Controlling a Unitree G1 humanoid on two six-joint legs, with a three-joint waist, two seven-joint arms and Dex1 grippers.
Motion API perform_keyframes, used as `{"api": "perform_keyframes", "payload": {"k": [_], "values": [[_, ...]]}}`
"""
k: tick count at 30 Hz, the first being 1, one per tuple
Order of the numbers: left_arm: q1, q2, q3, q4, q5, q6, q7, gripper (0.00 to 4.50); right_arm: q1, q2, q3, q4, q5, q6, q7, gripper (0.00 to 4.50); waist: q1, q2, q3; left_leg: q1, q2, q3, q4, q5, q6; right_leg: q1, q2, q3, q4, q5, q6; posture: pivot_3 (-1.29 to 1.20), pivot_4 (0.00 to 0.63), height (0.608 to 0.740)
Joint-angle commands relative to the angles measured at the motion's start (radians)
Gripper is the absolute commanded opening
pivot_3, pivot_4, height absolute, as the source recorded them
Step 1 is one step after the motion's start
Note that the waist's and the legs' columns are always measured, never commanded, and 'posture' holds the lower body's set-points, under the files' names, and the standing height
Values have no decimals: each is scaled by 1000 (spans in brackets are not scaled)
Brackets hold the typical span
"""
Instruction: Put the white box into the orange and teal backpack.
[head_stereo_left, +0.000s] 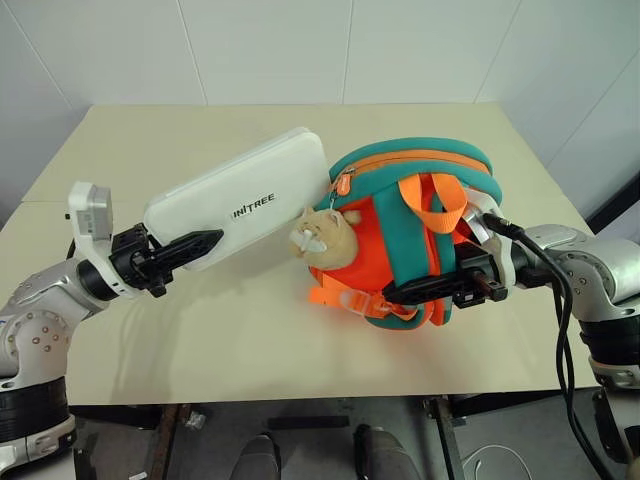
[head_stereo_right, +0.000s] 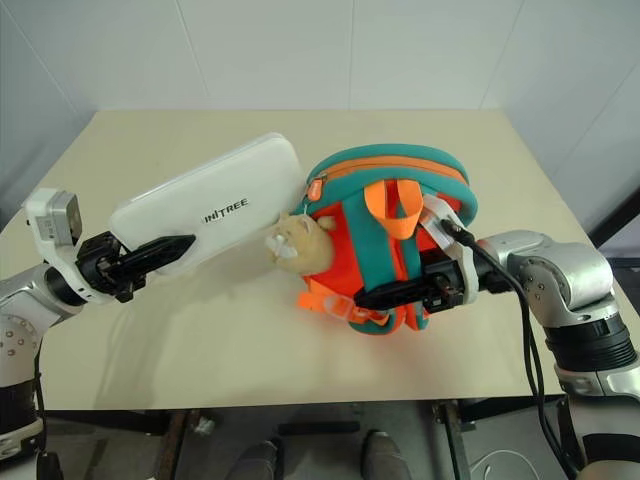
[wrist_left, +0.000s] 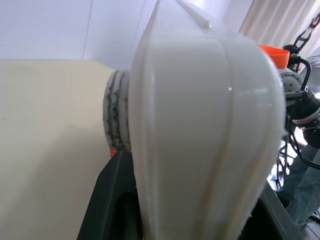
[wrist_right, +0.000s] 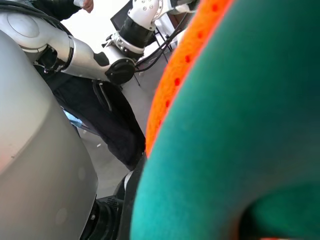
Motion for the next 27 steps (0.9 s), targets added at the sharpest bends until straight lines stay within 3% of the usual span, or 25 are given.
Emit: {"api": "perform_keyframes", "payload": {"k": [1,7,14,19,22,27], "values": [[-40,51,-63,21,42,-58,-99,1278,-8,4,-5,-39,4,-4,8,11,1,0,0,0,0,0,0,0,0,0,0,0,0,0,0,0,150,740],[-92,119,-129,83,108,-124,-206,1278,-4,18,-7,-41,-1,-3,-2,11,-1,0,0,0,0,0,0,0,0,0,0,0,0,-1,-1,0,150,740],[-104,210,-236,181,297,-333,-327,1278,2,34,-16,-40,0,-1,-22,11,1,0,0,0,0,0,0,-1,0,0,0,0,0,-1,-1,0,150,740],[-285,142,-345,299,411,-396,-261,1278,-1,47,-10,-38,-8,-6,-25,11,9,0,0,0,0,0,1,-1,0,0,1,0,0,-1,-2,0,150,740],[-381,83,-401,329,459,-338,-189,1278,-6,51,-3,-29,-35,-38,-23,11,12,0,0,-1,0,0,6,-1,1,2,1,0,0,1,2,0,150,740],[-511,-9,-525,384,513,-332,-262,1278,-21,68,-13,3,-56,-66,-33,11,8,0,0,-2,0,0,7,-1,1,1,1,0,1,4,7,0,150,740]]}}
